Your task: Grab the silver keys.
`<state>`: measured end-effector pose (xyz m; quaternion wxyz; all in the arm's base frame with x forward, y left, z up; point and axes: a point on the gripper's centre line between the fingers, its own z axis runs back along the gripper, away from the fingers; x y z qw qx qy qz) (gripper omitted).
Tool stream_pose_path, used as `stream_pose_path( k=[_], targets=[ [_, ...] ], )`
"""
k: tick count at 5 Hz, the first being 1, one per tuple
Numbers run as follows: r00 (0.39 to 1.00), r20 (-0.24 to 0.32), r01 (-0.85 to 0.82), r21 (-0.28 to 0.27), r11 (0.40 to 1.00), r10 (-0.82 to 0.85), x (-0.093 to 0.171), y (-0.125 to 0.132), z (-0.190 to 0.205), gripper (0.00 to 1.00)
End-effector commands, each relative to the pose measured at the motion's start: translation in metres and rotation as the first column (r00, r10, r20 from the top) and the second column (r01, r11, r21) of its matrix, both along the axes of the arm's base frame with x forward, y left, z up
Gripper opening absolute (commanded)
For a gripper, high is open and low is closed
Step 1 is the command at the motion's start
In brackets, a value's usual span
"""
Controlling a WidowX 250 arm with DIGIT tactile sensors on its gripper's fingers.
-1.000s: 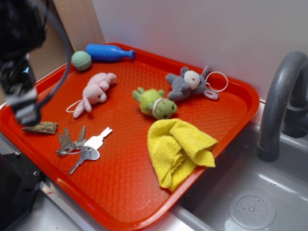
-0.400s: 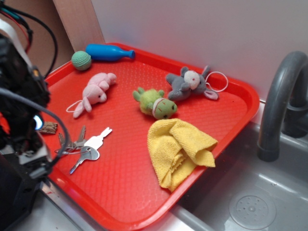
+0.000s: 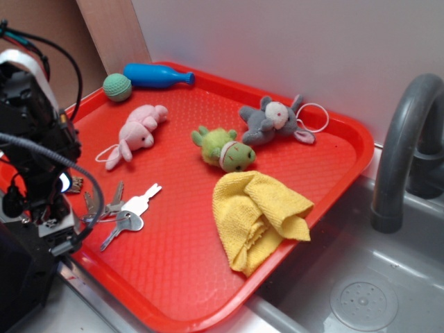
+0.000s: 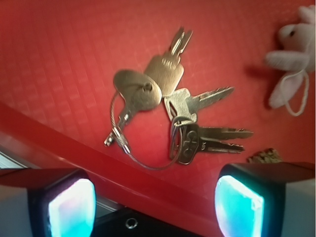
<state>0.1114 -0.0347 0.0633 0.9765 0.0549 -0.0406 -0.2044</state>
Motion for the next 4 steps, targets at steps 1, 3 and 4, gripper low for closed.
stream_pose_path(
  k=[1, 3, 4],
  targets=[
    [0.996, 0.038, 0.087, -0.072, 0.994, -0.084, 0.007, -0.014, -0.010, 1.00],
    [0.993, 0.033, 0.117, -0.053, 0.992, -0.115, 0.025, -0.031, -0.012, 1.00],
    [0.992, 0.012, 0.124, -0.071, 0.990, -0.123, 0.025, -0.036, -0.019, 0.00]
  ],
)
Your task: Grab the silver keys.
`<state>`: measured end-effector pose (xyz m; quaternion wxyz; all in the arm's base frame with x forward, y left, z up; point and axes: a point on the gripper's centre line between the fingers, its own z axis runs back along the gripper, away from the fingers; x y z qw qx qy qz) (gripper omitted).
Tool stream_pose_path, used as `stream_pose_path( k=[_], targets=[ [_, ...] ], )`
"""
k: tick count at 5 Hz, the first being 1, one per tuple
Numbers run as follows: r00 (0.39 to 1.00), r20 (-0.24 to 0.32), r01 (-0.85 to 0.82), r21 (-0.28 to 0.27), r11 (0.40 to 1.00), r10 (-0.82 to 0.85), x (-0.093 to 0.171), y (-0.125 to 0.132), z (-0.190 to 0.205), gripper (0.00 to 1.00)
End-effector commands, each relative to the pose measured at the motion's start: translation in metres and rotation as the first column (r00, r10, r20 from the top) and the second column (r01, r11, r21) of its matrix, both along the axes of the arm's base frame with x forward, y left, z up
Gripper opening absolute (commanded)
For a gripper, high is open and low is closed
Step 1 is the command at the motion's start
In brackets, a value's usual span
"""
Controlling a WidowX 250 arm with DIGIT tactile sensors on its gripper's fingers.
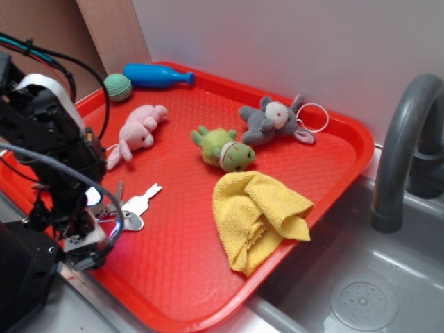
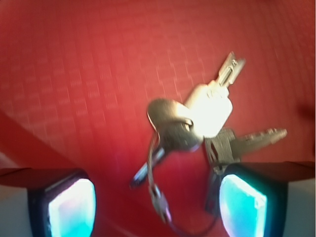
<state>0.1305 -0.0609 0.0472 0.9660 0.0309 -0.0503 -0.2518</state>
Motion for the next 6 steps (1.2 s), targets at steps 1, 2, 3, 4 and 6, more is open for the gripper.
stream_pose_path(
  k=[1, 2, 3, 4, 6],
  targets=[
    [0.999, 0.015, 0.033, -0.029, 0.999, -0.033, 0.004, -0.012, -0.001, 0.00],
    [0.999, 0.020, 0.038, -0.046, 0.998, -0.037, -0.001, -0.011, 0.005, 0.00],
    [0.999, 0.024, 0.036, -0.046, 0.998, -0.035, -0.004, -0.012, 0.008, 0.00],
    [0.999, 0.021, 0.035, -0.046, 0.998, -0.034, -0.006, -0.014, 0.011, 0.00],
    [1.000, -0.010, 0.003, -0.034, 0.999, -0.003, -0.001, -0.014, 0.009, 0.00]
  ],
)
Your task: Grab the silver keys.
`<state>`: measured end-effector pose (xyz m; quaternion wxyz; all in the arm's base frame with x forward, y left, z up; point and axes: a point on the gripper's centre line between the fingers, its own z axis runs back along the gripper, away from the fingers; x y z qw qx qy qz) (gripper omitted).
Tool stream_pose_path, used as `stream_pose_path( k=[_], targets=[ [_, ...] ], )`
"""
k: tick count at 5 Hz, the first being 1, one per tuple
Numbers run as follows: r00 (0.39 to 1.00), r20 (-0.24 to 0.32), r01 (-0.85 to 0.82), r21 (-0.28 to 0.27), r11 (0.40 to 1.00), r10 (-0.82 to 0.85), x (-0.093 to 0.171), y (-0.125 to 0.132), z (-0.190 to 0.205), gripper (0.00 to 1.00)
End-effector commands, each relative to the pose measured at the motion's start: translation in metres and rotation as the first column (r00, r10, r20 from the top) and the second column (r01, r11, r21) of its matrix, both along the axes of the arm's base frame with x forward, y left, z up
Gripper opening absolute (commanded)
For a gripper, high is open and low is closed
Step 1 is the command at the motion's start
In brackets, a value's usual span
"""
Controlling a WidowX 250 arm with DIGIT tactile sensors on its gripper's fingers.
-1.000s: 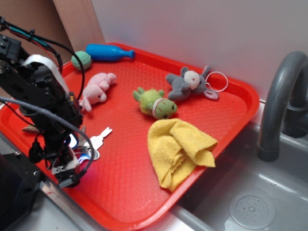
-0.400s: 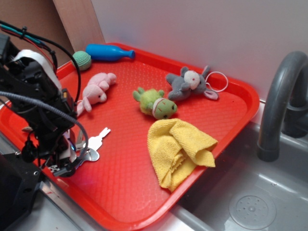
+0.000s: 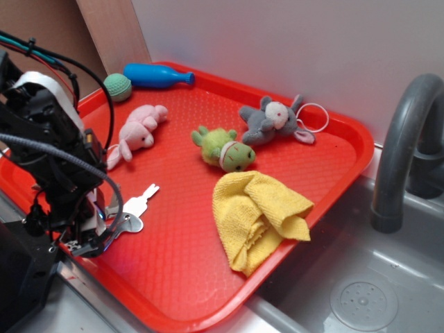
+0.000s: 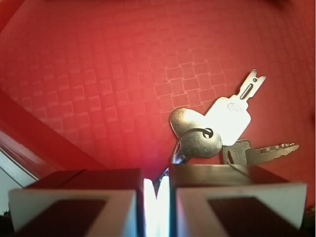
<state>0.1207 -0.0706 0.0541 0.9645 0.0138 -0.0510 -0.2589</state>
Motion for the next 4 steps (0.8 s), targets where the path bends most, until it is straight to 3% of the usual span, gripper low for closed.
stream_pose_path(
  k=[1, 4],
  targets=[
    [1.000, -0.006, -0.020, 0.007, 1.000, 0.021, 0.0099, -0.0032, 0.0021, 1.00],
    [0.999, -0.026, -0.030, 0.009, 1.000, 0.030, 0.0127, 0.0019, -0.0042, 1.00]
  ],
)
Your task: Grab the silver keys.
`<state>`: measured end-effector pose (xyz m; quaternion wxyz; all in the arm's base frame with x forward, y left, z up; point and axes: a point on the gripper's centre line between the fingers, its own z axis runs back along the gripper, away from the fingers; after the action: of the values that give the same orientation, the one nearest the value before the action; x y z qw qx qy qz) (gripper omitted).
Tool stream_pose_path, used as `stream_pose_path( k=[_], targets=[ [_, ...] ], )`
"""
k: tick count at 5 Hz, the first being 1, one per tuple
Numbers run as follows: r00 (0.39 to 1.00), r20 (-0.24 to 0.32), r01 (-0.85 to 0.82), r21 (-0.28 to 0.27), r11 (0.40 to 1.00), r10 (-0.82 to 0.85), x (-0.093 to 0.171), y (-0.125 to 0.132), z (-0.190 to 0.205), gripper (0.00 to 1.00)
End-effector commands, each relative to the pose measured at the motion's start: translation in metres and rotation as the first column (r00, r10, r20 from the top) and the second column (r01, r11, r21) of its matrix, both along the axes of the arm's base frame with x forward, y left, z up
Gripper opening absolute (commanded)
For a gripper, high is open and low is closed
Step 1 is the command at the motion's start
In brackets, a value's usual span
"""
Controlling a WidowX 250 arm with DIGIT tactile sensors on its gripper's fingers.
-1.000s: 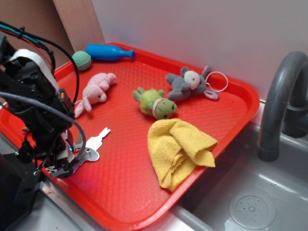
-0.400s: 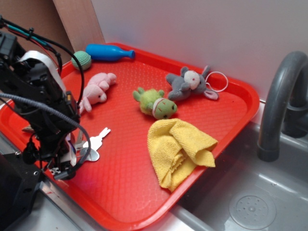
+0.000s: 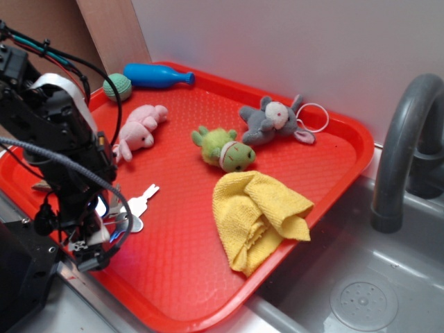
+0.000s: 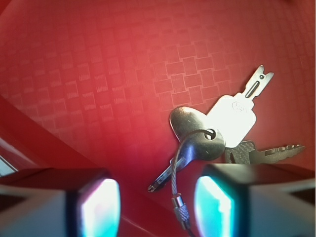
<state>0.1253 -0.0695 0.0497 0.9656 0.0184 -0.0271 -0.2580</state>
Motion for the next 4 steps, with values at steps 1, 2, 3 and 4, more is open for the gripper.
stream_pose_path(
  k=[1, 2, 3, 4],
  targets=[
    [0.999, 0.005, -0.042, 0.002, 0.999, 0.042, 0.010, 0.005, -0.009, 1.00],
    [0.998, -0.009, -0.058, 0.022, 0.998, 0.058, 0.015, 0.010, -0.021, 1.00],
    [0.996, -0.018, -0.081, 0.034, 0.996, 0.082, 0.017, 0.012, -0.026, 1.00],
    [0.995, -0.028, -0.093, 0.017, 0.996, 0.093, 0.024, 0.016, -0.025, 0.00]
  ],
)
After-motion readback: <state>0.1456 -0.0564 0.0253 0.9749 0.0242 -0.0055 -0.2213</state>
